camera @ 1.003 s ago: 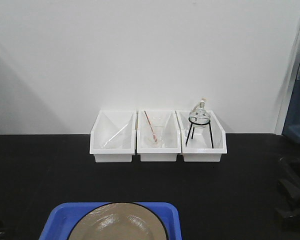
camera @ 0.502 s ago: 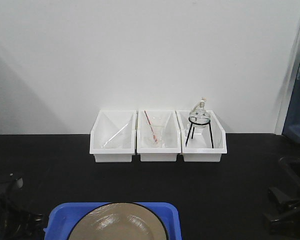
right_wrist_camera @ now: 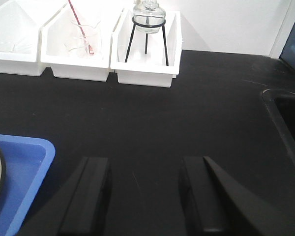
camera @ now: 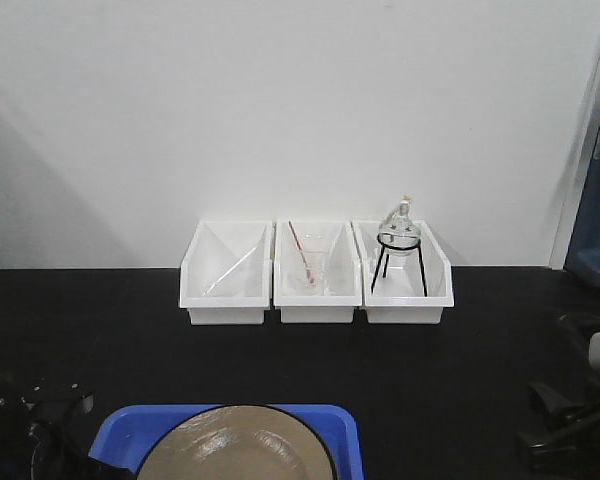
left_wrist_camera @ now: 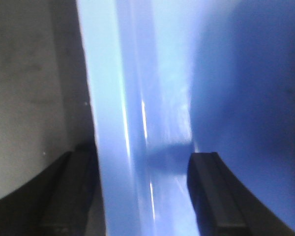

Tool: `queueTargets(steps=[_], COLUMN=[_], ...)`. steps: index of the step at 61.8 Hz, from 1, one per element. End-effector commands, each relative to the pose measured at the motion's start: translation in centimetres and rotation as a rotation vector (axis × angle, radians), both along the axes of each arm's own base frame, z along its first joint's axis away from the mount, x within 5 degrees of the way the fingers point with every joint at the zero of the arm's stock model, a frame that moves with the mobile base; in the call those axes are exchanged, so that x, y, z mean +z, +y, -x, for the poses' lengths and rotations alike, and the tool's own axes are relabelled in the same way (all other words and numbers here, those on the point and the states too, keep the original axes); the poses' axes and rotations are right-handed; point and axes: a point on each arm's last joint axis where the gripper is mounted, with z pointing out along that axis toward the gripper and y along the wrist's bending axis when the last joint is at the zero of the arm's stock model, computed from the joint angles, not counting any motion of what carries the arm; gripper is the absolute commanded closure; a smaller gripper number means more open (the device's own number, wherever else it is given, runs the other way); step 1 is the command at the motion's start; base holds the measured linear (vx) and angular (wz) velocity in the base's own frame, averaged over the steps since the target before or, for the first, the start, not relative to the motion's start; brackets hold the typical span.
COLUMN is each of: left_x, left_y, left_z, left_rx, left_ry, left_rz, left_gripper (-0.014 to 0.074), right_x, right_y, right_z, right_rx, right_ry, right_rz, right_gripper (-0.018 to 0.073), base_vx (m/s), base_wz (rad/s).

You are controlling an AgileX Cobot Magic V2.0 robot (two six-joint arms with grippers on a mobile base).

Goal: Place disk in tray to left cabinet
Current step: 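Bring both grippers down toward the blue tray's side edges, then grip the blue tray's side rims with both grippers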

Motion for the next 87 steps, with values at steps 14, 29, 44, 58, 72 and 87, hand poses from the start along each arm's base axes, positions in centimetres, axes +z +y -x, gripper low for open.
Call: queueTargets(steps=[14,29,44,58,72,87], left_x=[2.1,2.1,2.0,2.0,2.0,2.0], left_y=[-0.3,-0.4,-0.4,-0.4,-0.4,-0.4], left_z=[-0.6,-0.6,-0.5,-0.4,-0.3,-0.4], left_rx=[0.085,0.084,0.081,0.078,0.077,0.077], left_ry=[-0.074,-0.071,-0.057,-0.042,-0.039,-0.042], left_rz=[0.043,0.044,0.046,0.048,0.047,0.047], left_gripper=[0.0584,0.0601,0.06,0.06,0.06,0.0599], right_x=[1.3,0.7,-0.2,0.8,-0.7,-3.5], right_y=[0.1,0.6,4.6,6.9,8.8,7.8], right_z=[-0.1,-0.6,-1.7,-6.1,-11.5,-16.1], right_rx=[0.005,-0.036,0.247,0.323,0.38,0.119], right_ry=[-0.037,0.005,0.132,0.191,0.518,0.728], right_rz=[-0.029,-0.224,-0.499,-0.469,-0.287,-0.077], right_gripper=[0.0178,0.0186,0.0216,0.0253,0.0275,0.0275], base_vx=[0.0,0.0,0.0,0.0,0.0,0.0], base_wz=[0.0,0.0,0.0,0.0,0.0,0.0])
